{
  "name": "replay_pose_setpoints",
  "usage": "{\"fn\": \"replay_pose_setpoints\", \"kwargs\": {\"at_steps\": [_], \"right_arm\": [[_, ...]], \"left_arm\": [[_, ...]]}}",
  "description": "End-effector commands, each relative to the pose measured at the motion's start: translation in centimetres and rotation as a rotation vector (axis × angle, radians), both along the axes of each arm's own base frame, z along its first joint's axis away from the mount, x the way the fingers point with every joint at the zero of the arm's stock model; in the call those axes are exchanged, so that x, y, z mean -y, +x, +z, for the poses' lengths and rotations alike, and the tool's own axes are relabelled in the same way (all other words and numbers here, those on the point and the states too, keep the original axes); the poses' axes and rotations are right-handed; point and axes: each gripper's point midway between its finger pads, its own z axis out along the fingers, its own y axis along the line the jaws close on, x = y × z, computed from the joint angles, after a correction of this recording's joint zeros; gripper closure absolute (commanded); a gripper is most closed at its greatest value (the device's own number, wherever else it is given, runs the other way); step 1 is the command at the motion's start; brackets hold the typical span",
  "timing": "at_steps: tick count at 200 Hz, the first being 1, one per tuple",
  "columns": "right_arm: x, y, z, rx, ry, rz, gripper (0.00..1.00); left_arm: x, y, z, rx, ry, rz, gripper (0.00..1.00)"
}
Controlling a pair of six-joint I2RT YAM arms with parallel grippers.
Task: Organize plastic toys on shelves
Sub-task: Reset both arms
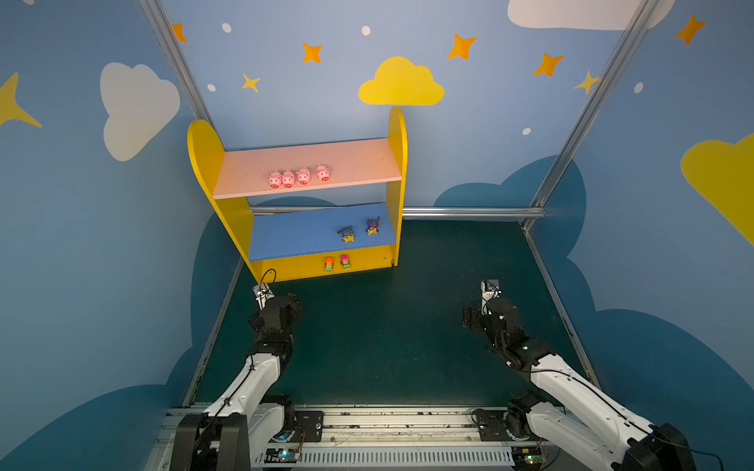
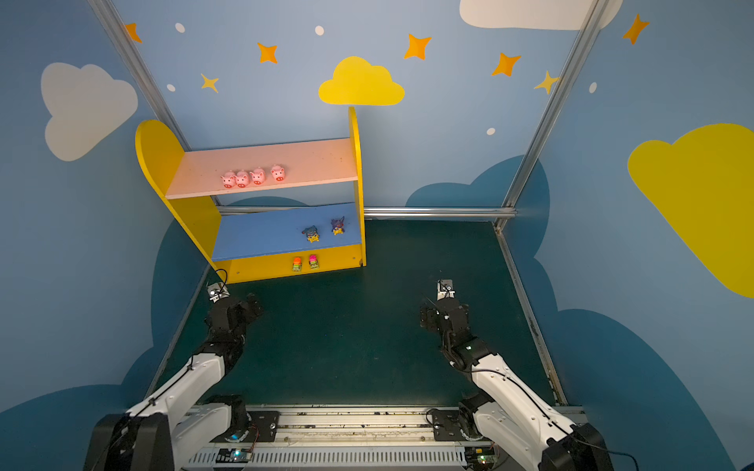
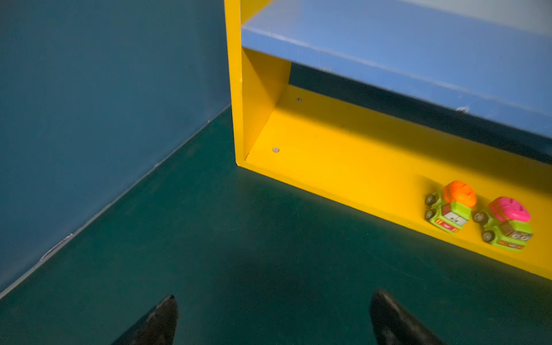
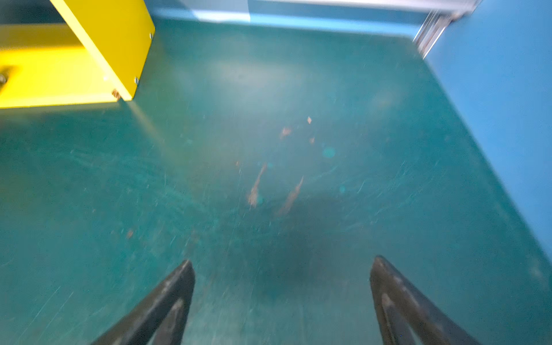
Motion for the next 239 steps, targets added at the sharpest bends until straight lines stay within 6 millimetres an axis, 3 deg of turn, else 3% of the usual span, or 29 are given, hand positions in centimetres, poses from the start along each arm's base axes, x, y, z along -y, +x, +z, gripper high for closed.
{"fn": "replay_pose_setpoints", "kwargs": {"at_steps": [1, 43, 71, 93, 126, 143, 150, 160, 239], "right_arm": [[1.7, 0.9, 2.5, 0.140, -0.030, -0.051, 0.10], [5.0, 1.6, 1.6, 0.240, 0.049, -0.123, 0.10], [7.0, 3.8, 0.4, 0.222, 0.093, -0.162, 0.10], [7.5, 6.2, -1.0, 0.188, 0.109, -0.163, 0.10], [7.6, 8.8, -2.5, 0.163, 0.095, -0.130, 0.10], [7.4, 9.1, -5.0, 0.138, 0.114, -0.104, 0.10], [6.5, 9.9, -4.4, 0.194, 0.098, -0.051, 0.10], [6.0, 9.6, -5.0, 0.106, 0.095, -0.028, 0.10], [6.0, 9.9, -4.8, 0.118, 0.102, -0.024, 0.10]], "left_arm": [[0.9, 2.7, 0.6, 0.050, -0.045, -0.059, 0.00], [0.3, 5.5, 0.2, 0.017, -0.027, -0.058, 0.00], [0.5, 5.9, 1.1, 0.099, 0.018, -0.095, 0.00], [1.7, 6.1, 0.0, 0.118, 0.016, -0.169, 0.00], [3.7, 7.1, -1.5, 0.088, 0.010, -0.302, 0.00], [3.6, 7.3, -1.6, 0.080, 0.007, -0.295, 0.00], [3.6, 7.3, -1.6, 0.079, 0.004, -0.300, 0.00], [3.6, 7.3, -1.7, 0.077, 0.001, -0.299, 0.00], [3.7, 7.3, -1.5, 0.081, 0.005, -0.299, 0.00]]}}
